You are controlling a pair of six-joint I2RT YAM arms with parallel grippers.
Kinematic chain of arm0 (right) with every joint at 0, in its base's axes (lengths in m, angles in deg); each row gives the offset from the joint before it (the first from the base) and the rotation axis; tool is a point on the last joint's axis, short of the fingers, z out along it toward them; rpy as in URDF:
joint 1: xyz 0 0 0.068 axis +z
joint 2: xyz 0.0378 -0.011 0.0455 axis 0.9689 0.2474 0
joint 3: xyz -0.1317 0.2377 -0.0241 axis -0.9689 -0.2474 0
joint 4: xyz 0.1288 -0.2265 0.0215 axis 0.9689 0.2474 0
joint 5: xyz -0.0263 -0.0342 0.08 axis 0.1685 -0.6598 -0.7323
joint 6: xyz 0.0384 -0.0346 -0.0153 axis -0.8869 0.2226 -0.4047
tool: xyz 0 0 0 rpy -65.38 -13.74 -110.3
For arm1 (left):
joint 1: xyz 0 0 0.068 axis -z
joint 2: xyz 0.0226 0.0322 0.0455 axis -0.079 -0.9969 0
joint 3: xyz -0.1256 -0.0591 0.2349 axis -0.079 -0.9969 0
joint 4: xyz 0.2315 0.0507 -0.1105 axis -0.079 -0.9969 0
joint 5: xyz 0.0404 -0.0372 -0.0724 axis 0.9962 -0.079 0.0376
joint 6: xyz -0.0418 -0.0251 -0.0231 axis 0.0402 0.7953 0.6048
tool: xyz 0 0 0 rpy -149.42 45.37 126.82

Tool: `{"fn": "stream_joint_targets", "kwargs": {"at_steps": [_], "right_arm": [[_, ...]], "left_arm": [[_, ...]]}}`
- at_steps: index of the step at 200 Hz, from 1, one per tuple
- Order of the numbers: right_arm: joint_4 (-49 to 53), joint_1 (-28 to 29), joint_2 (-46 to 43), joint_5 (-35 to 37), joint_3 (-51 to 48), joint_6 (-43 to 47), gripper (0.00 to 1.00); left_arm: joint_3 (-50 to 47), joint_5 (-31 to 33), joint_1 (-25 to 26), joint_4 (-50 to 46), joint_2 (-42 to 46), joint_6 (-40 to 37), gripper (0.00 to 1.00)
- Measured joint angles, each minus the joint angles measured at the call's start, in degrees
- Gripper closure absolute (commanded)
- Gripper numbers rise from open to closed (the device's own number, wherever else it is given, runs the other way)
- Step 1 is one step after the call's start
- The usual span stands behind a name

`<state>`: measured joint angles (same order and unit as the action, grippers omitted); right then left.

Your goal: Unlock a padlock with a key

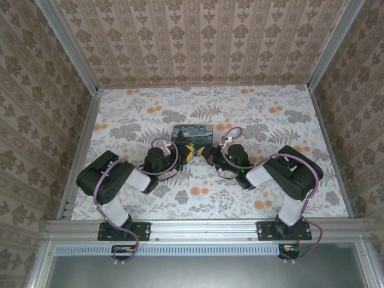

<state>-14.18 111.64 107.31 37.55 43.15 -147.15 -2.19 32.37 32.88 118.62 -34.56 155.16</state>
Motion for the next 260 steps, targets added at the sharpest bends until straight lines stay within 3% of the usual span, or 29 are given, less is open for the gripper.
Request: {"fn": "stream_joint_targets", "kwargs": {"at_steps": [22, 82, 110, 153, 194, 260], "right_arm": [[1.88, 0.09, 0.31, 0.11, 1.22, -0.37, 1.00], [7.06, 0.24, -1.79, 0.72, 0.74, 2.27, 0.51], [10.32, 0.28, -8.44, 0.81, -0.94, 5.49, 0.38], [22.60, 0.28, -18.86, 0.76, -2.64, 13.35, 0.37], [43.10, 3.15, -29.46, 5.42, 0.52, 30.60, 0.41], [56.87, 13.66, -24.50, 20.87, 7.80, 53.72, 0.44]], "left_arm": [[-0.02, 1.18, -0.11, 0.87, -0.87, -0.74, 1.00], [-0.13, -2.10, -1.25, 2.58, -3.04, -4.76, 1.00], [-0.28, -5.03, -2.32, 1.70, -4.31, -5.99, 1.00], [-0.28, -6.95, -3.52, 1.49, -5.75, -7.15, 1.00], [-0.28, -8.00, -4.13, 1.49, -5.88, -7.39, 1.00], [-0.28, -8.44, -4.15, 1.49, -6.16, -7.39, 1.00]]}}
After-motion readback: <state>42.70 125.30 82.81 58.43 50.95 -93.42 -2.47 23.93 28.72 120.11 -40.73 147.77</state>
